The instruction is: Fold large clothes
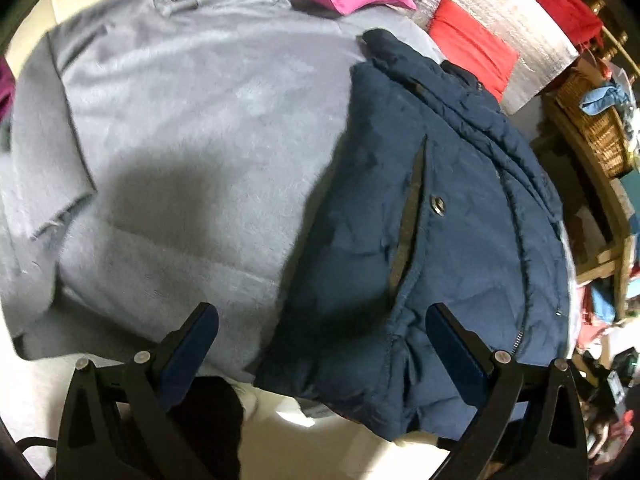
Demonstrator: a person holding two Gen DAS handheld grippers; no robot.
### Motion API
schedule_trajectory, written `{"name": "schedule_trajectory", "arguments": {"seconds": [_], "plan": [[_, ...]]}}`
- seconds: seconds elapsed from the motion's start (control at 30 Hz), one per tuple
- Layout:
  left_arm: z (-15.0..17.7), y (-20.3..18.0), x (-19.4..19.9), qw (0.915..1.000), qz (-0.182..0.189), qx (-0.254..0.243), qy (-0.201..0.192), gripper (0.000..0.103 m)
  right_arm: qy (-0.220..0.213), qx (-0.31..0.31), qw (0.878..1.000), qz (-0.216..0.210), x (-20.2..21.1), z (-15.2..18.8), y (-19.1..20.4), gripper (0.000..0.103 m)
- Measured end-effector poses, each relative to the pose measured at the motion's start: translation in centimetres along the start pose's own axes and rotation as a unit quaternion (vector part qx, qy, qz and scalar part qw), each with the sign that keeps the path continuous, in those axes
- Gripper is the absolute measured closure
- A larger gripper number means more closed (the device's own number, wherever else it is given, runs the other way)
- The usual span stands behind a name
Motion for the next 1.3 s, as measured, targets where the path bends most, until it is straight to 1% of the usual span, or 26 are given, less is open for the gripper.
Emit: {"name": "schedule_trajectory", "arguments": {"seconds": [0.07, 0.1, 0.13, 0.17, 0.2, 0.23, 0.27, 0.33, 0.43, 0.47, 0.53, 0.6, 0.63, 0.7, 0.73, 0.77, 0.8, 0.87, 0.9, 0.97, 1.13, 1.17, 1.23, 1.27, 1.3], "plan": [[0.6, -0.5, -0.3, 0.9998, 0.018, -0.003, 0.010, 0.000, 0.003, -0.008, 1.000, 0.000, -0.2, 0.2, -0.4, 0.028], [0.8, -0.8, -0.6, 0.9997, 0.021, -0.007, 0.014, 0.000, 0.003, -0.015, 1.000, -0.001, -0.2, 0.2, -0.6, 0.028], [1.0, -1.0, -0.7, 0.9996, 0.021, -0.011, 0.016, 0.003, 0.003, -0.024, 1.000, -0.003, -0.2, 0.1, -1.0, 0.028], [1.1, -1.3, -0.9, 0.9994, 0.023, -0.019, 0.016, 0.009, 0.003, -0.031, 1.000, -0.005, -0.1, 0.0, -1.3, 0.028], [1.2, -1.6, -1.1, 0.9991, 0.025, -0.028, 0.020, 0.024, 0.001, -0.040, 0.999, -0.007, -0.1, -0.1, -1.7, 0.028], [1.3, -1.9, -1.3, 0.9989, 0.017, -0.037, 0.024, 0.028, 0.000, -0.045, 0.999, -0.009, 0.0, -0.1, -2.0, 0.028], [1.3, -2.0, -1.5, 0.9987, 0.009, -0.044, 0.023, 0.028, -0.001, -0.052, 0.999, -0.013, 0.1, -0.2, -2.3, 0.028], [1.1, -2.1, -1.7, 0.9986, 0.004, -0.048, 0.023, 0.028, 0.000, -0.064, 0.998, -0.024, 0.0, -0.2, -2.6, 0.028], [1.0, -2.2, -2.0, 0.9988, 0.004, -0.044, 0.023, 0.023, 0.004, -0.076, 0.996, -0.035, -0.3, 0.0, -2.8, 0.028], [1.0, -2.3, -2.0, 0.9986, 0.005, -0.047, 0.023, 0.021, 0.007, -0.075, 0.996, -0.037, -0.5, 0.1, -2.7, 0.027], [1.0, -2.5, -2.2, 0.9981, 0.001, -0.056, 0.024, 0.020, 0.014, -0.070, 0.997, -0.042, -0.7, 0.3, -2.4, 0.027], [1.0, -2.8, -2.4, 0.9975, -0.001, -0.067, 0.024, 0.020, 0.022, -0.059, 0.997, -0.039, -1.2, 0.8, -2.0, 0.027], [1.0, -3.0, -2.4, 0.9971, 0.000, -0.072, 0.024, 0.020, 0.028, -0.055, 0.997, -0.041, -1.4, 1.0, -1.7, 0.027], [1.2, -3.7, -2.4, 0.9961, 0.009, -0.084, 0.023, 0.020, 0.066, -0.052, 0.993, -0.082, -2.4, 2.2, -0.4, 0.031], [1.3, -4.1, -2.4, 0.9956, 0.011, -0.091, 0.022, 0.020, 0.076, -0.046, 0.992, -0.086, -2.7, 2.7, 0.1, 0.031], [1.4, -4.5, -2.4, 0.9946, 0.012, -0.101, 0.020, 0.020, 0.078, -0.031, 0.994, -0.074, -3.0, 3.3, 0.5, 0.031], [1.4, -4.7, -2.4, 0.9938, 0.007, -0.110, 0.019, 0.020, 0.080, -0.004, 0.996, -0.045, -3.5, 3.9, 0.9, 0.031], [1.5, -4.8, -2.8, 0.9926, -0.008, -0.119, 0.022, 0.020, 0.084, 0.018, 0.996, -0.015, -4.1, 4.4, 1.0, 0.030], [1.4, -4.8, -2.9, 0.9925, -0.014, -0.119, 0.023, 0.020, 0.082, 0.022, 0.996, -0.009, -4.2, 4.3, 1.0, 0.030], [1.4, -5.2, -3.2, 0.9915, -0.023, -0.126, 0.019, 0.020, 0.080, 0.019, 0.997, -0.011, -4.2, 4.2, 1.0, 0.030], [1.8, -6.3, -3.2, 0.9854, -0.061, -0.159, 0.002, 0.020, 0.078, 0.022, 0.997, -0.006, -4.5, 4.2, 0.9, 0.030], [1.9, -6.3, -3.2, 0.9845, -0.067, -0.162, -0.001, 0.020, 0.075, 0.024, 0.997, -0.004, -4.6, 4.3, 1.0, 0.031], [1.8, -6.5, -3.2, 0.9826, -0.077, -0.169, -0.006, 0.020, 0.068, 0.034, 0.997, 0.004, -4.5, 4.5, 1.2, 0.049], [1.8, -6.6, -3.2, 0.9816, -0.082, -0.172, -0.010, 0.020, 0.061, 0.047, 0.997, 0.013, -4.4, 4.5, 1.5, 0.065], [1.9, -6.4, -2.9, 0.9809, -0.085, -0.175, -0.012, 0.020, 0.050, 0.064, 0.997, 0.017, -4.1, 4.5, 1.9, 0.067]]}}
Point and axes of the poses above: each gripper's, at about its wrist camera, not at the fingertips, and x roughly against the way its jaws point, y to its left, z to its underside, the point moved 7 cm from there along -x, roughly the way its jaws point, and after that the axes turned 4 degrees about -x, right-handed, at the moved point
